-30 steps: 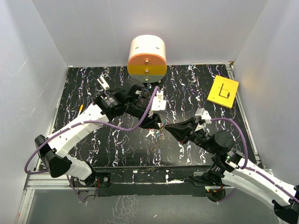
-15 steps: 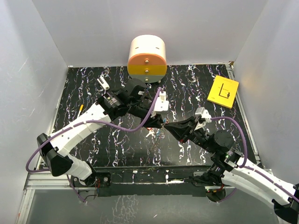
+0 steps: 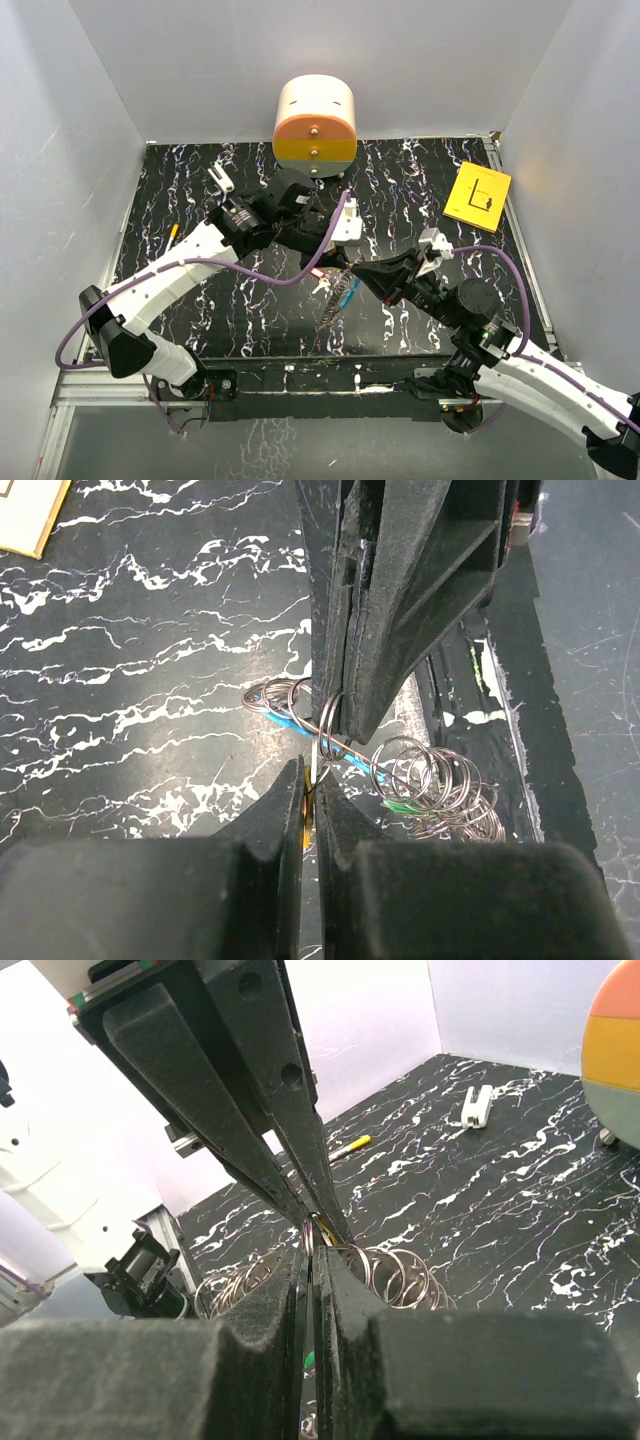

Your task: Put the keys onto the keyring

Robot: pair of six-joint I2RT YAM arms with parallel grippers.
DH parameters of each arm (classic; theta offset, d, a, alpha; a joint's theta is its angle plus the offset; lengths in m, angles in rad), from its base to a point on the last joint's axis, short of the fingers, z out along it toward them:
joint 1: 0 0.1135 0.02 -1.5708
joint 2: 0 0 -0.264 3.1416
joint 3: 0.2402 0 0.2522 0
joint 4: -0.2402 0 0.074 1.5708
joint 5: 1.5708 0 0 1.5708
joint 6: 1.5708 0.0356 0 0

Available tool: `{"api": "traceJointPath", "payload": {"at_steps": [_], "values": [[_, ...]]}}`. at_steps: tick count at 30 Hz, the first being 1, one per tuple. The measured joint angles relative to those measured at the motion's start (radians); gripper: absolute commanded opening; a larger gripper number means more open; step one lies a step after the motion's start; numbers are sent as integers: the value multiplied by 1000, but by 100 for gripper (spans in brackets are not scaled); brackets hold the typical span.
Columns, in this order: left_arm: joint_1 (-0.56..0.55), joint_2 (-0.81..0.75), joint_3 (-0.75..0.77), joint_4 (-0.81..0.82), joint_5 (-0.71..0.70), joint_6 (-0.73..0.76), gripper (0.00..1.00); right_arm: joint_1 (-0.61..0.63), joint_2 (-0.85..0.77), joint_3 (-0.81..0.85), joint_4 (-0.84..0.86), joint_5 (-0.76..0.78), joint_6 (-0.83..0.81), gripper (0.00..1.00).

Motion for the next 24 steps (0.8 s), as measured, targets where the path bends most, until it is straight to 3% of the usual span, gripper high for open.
{"api": "traceJointPath", "payload": {"at_steps": [14,24], "values": [[-39,0,0,26,-158,6,0,0,31,-4,14,96,126,8],[-41,1,0,31,-139,-51,0,3,6,-136,237,125,142,8]]}}
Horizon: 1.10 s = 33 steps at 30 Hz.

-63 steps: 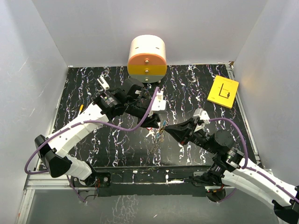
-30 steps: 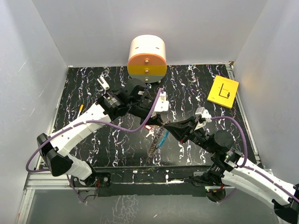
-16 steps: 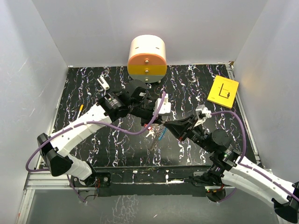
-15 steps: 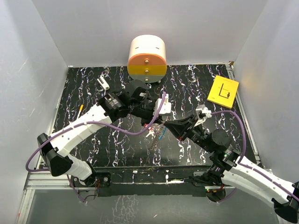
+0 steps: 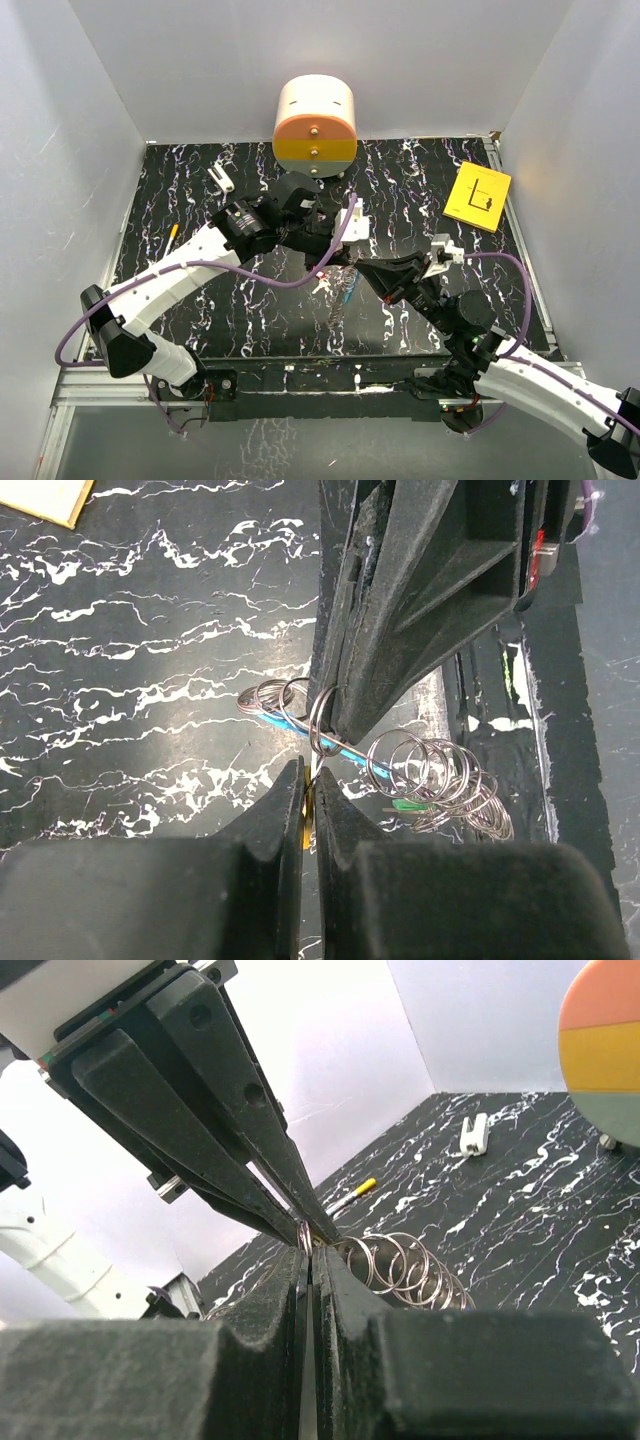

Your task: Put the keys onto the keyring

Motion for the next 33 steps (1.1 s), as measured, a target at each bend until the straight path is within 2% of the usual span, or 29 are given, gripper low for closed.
{"api": "traceJointPath", "payload": {"at_steps": [15,33], "values": [[-2,2,17,68,-24,-149,0,2,59,-9,192,61,-77,8],[-9,15,65,135,-94,-229,0,1,112,41,278,124,-154,8]]}}
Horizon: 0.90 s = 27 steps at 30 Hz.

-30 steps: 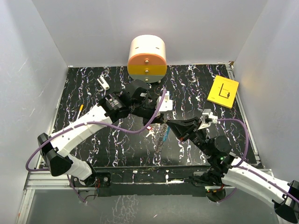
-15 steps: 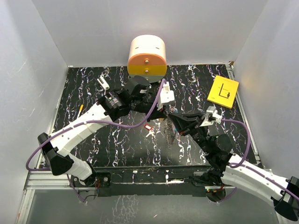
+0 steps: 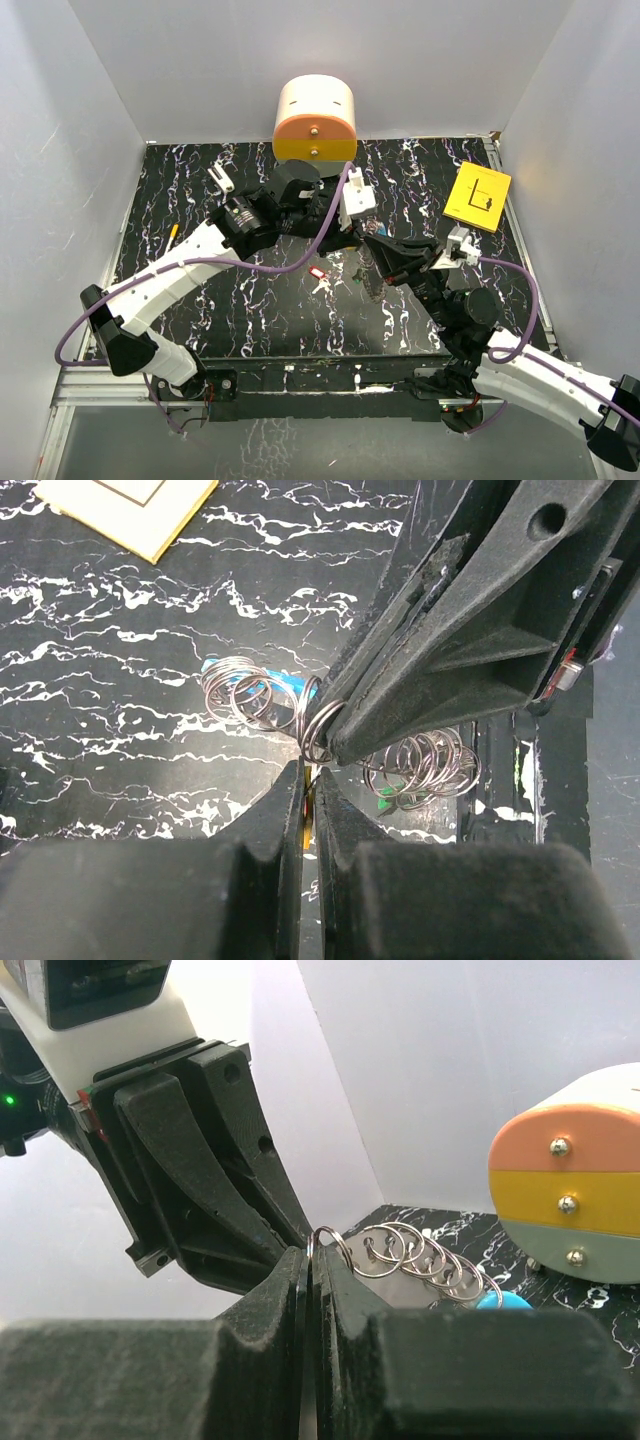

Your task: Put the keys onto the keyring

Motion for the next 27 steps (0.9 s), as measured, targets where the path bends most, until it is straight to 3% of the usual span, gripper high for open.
{"api": "traceJointPath", "payload": {"at_steps": [27], "values": [[-56,19,40,17,-119,-21,0,9,71,-20,182,114,11,8]]}}
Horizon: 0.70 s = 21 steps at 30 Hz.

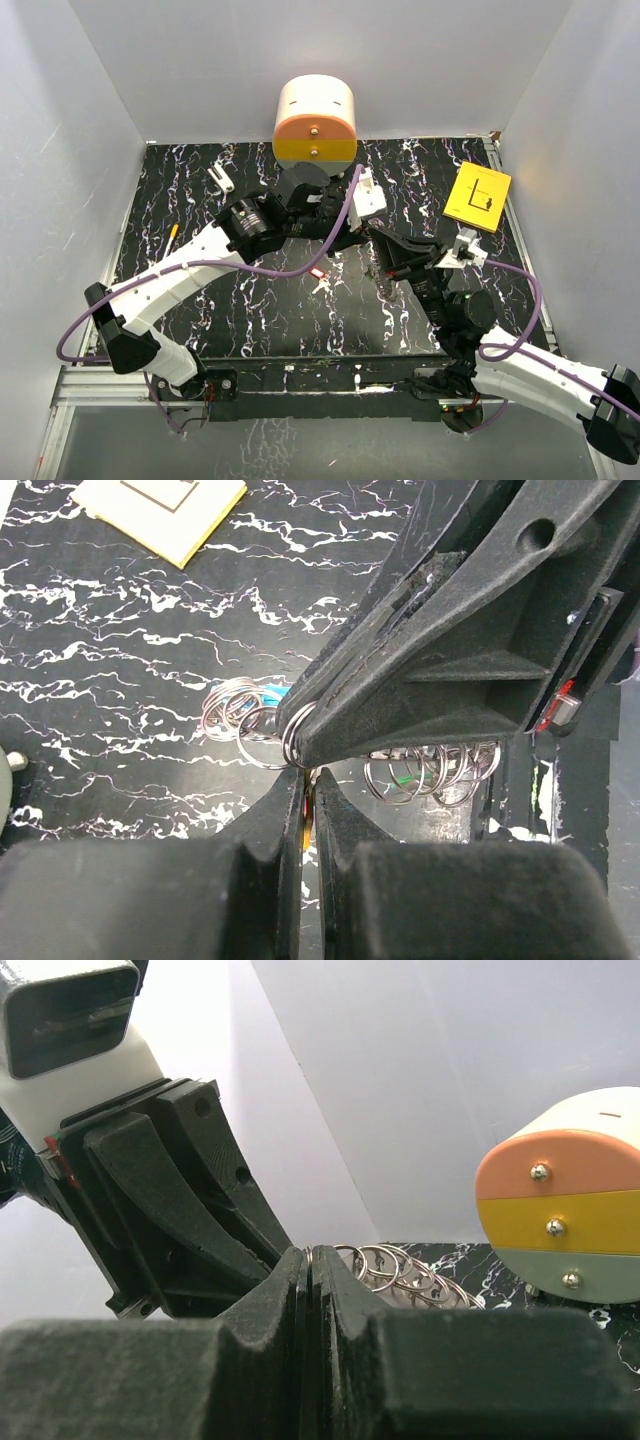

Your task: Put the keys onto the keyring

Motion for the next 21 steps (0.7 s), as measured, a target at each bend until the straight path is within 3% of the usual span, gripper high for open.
{"api": "traceJointPath", "payload": {"at_steps": [21], "values": [[-11,0,0,9,-42,-9,0,16,-16,-55,58,103,95,8]]}}
